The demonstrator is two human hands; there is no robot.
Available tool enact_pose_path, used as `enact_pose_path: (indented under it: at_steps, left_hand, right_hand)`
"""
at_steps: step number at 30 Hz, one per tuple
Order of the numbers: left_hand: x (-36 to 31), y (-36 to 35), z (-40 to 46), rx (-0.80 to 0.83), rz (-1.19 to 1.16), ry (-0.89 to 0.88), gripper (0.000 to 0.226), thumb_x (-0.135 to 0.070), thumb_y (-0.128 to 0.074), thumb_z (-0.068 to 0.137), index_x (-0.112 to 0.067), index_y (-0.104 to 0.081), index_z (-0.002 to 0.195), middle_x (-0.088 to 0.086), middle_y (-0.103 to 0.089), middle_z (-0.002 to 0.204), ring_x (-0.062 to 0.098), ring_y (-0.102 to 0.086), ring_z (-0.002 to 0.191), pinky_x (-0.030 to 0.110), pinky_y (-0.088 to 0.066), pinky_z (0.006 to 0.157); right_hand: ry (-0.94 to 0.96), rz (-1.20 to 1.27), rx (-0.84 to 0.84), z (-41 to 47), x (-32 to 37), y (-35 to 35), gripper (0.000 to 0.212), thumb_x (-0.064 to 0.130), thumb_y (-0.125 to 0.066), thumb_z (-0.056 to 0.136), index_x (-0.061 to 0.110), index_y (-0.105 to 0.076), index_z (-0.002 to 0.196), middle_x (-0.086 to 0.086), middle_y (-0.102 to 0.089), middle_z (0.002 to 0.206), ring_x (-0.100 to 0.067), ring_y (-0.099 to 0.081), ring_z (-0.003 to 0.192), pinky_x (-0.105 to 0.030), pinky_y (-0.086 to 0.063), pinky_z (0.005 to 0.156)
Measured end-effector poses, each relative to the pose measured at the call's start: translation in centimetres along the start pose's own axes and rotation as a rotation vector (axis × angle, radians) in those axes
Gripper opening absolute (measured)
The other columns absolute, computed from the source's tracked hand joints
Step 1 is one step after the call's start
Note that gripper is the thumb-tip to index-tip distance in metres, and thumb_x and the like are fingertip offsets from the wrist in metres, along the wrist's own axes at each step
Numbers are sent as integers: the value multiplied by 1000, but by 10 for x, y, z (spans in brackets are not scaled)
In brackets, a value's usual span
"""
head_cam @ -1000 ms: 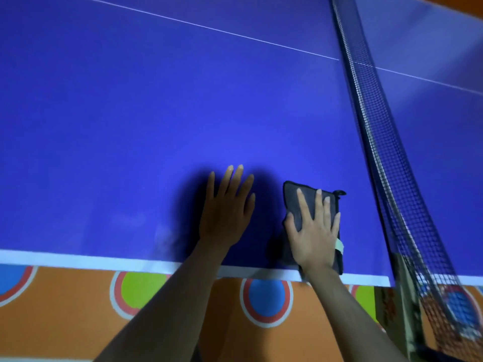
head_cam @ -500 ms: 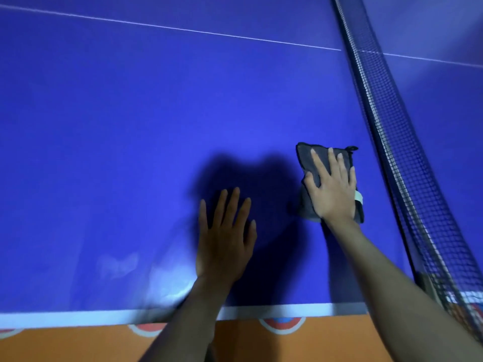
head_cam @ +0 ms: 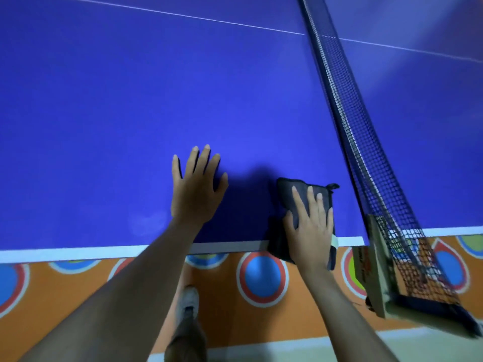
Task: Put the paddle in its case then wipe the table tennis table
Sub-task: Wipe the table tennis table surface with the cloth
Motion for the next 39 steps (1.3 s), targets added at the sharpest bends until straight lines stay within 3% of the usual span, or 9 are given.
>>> enact_pose_path:
  at_steps: [5, 8, 12, 22, 30, 39]
  left_hand:
    - [-1, -2, 0, 30, 21, 11, 49, -44, -36, 107, -16, -52, 143, 6, -42, 159, 30, -33, 150, 62, -18, 121]
    - [0, -1, 0, 21, 15, 28, 53, -44, -36, 107, -16, -47, 151, 6, -39, 162, 28, -32, 152, 61, -17, 122]
    - [1, -1, 1, 5, -3, 39, 56, -43, -39, 107, -19, -40, 157, 6, -35, 165, 27, -29, 154, 61, -19, 122]
    - [3, -13, 4, 70, 30, 28, 59, -42, -41, 104, -21, -38, 158, 5, -23, 170, 26, -26, 155, 62, -20, 122]
    - [2, -8, 5, 58, 14, 8, 54, -39, -40, 106, -19, -43, 155, 5, -25, 169, 28, -30, 154, 62, -20, 122]
    - [5, -5, 2, 88, 4, 18, 51, -38, -37, 108, -17, -43, 155, 7, -24, 169, 28, -31, 153, 62, -19, 122]
  right_hand:
    - [-5, -92, 77, 13, -5, -5, 68, 60, -22, 101, 36, -24, 165, -14, -16, 173, -36, -14, 160, -55, -10, 128]
    - [-55, -58, 46, 58, -9, -7, 71, 66, -22, 99, 38, -30, 163, -12, -17, 173, -34, -13, 160, -56, -8, 129]
    - [-95, -53, 10, 124, -12, -9, 71, 67, -24, 97, 39, -35, 161, -9, -23, 172, -31, -18, 159, -56, -10, 128]
    - [-97, -15, 57, 225, -15, -14, 67, 66, -22, 99, 47, -19, 163, -9, -10, 175, -26, -4, 162, -55, -2, 129]
    - [-174, 2, 47, 155, -43, -3, 64, 59, -23, 101, 45, -22, 163, -14, -8, 174, -29, -4, 161, -55, -4, 128]
    - [-215, -21, 44, 18, -86, 13, 62, 59, -26, 103, 41, -29, 163, -7, -18, 173, -28, -16, 160, -58, -20, 126]
Point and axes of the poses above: each hand's wrist, its own z-axis towards the middle knuckle, its own y-axis out of the back of the hand, x = y × z, the point moved 10 cm from there along z, towards the middle knuckle
